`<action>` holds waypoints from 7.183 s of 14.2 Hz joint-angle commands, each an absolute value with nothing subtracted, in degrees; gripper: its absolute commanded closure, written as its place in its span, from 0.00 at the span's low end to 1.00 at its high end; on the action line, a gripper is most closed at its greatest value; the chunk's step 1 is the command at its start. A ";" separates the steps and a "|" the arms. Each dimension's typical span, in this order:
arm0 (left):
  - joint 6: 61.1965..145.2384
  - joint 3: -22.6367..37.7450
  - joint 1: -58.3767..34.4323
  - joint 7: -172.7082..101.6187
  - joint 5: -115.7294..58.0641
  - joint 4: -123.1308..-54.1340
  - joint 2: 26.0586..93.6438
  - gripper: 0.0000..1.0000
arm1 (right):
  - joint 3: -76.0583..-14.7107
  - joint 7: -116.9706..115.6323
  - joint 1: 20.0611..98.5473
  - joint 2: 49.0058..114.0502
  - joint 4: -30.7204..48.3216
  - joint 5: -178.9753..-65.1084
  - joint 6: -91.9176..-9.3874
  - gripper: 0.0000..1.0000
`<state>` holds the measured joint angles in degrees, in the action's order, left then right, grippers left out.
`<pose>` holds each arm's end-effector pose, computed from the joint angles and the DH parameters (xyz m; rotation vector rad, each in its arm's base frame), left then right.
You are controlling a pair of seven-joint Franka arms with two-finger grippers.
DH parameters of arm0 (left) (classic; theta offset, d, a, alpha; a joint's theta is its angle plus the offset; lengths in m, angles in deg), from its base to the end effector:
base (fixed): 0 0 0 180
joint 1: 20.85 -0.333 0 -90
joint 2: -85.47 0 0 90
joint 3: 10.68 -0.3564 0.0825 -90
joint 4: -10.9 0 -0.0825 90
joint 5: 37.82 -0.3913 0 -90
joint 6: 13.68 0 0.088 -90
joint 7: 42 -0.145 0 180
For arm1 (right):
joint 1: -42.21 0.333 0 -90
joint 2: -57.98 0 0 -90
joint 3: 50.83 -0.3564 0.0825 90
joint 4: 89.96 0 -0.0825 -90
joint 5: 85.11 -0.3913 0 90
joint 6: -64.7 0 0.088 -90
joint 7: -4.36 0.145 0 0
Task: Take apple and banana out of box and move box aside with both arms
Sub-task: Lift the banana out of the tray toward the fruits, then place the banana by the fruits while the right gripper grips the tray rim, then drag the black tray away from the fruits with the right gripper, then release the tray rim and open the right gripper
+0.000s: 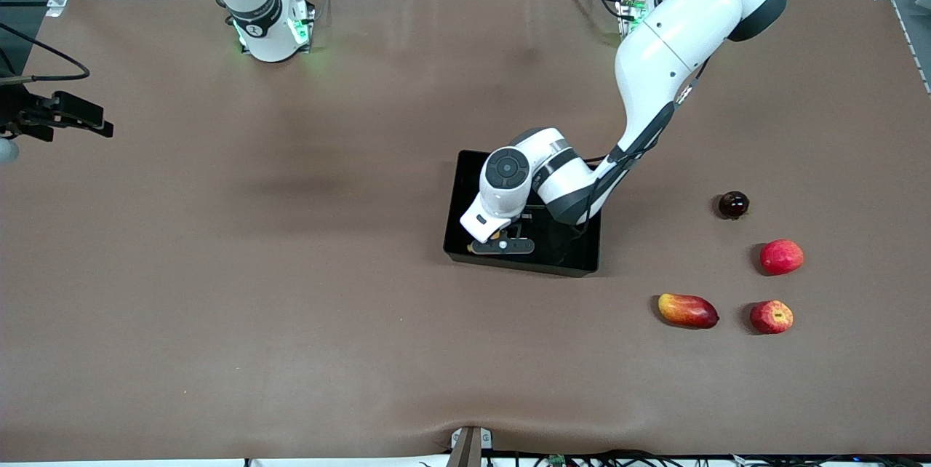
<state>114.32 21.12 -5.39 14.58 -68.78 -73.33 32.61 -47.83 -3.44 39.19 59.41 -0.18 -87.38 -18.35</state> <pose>0.5783 -0.4752 0.1627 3.1303 0.0068 -0.0187 0.5485 -0.0513 0.6056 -3.0789 -0.0508 0.2109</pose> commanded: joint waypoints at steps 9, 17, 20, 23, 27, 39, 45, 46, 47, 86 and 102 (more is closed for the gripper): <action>103.40 22.36 -6.34 15.66 -69.64 -72.50 43.71 1.00 | -47.85 -3.55 39.39 60.88 -2.51 -91.42 -17.21 0.00; 92.68 22.54 -17.57 5.14 -65.52 -72.77 52.25 1.00 | -48.11 8.73 45.53 63.33 -2.42 -98.64 -19.84 0.00; 92.14 22.63 -26.00 -0.41 -64.72 -73.99 52.60 1.00 | -48.11 13.32 50.89 67.02 -2.07 -98.73 -24.66 0.00; 93.45 23.24 -34.44 0.01 -64.63 -77.50 52.51 1.00 | -48.11 18.49 55.64 71.32 -2.07 -101.70 -31.16 0.00; 101.60 23.24 -45.69 0.19 -64.72 -85.58 53.92 1.00 | -48.11 25.71 62.76 76.68 -2.07 -102.51 -40.65 0.00; 115.96 21.75 -52.66 0.19 -67.53 -88.85 45.66 1.00 | -47.93 40.73 80.96 94.70 -2.33 -101.46 -67.03 0.00; 116.04 21.05 -52.49 -0.07 -71.48 -87.80 43.73 0.00 | -47.85 41.10 83.51 100.16 -2.24 -100.58 -73.53 0.55; 115.96 21.13 -52.57 -0.16 -71.57 -87.80 43.90 0.00 | -47.93 41.28 83.51 100.25 -2.24 -100.32 -74.42 0.86; 115.70 21.13 -52.40 0.19 -71.57 -87.54 44.34 0.00 | -47.93 41.28 83.51 100.43 -2.24 -100.31 -74.43 1.00; 73.68 -3.99 -23.58 -37.16 -40.11 -75.40 85.82 0.00 | -45.21 -24.25 25.77 78.00 26.15 -100.98 -66.69 1.00; 72.80 -4.00 -24.10 -36.02 -40.20 -76.02 84.42 0.00 | -45.47 -26.66 24.19 81.70 18.36 -102.34 -62.40 0.00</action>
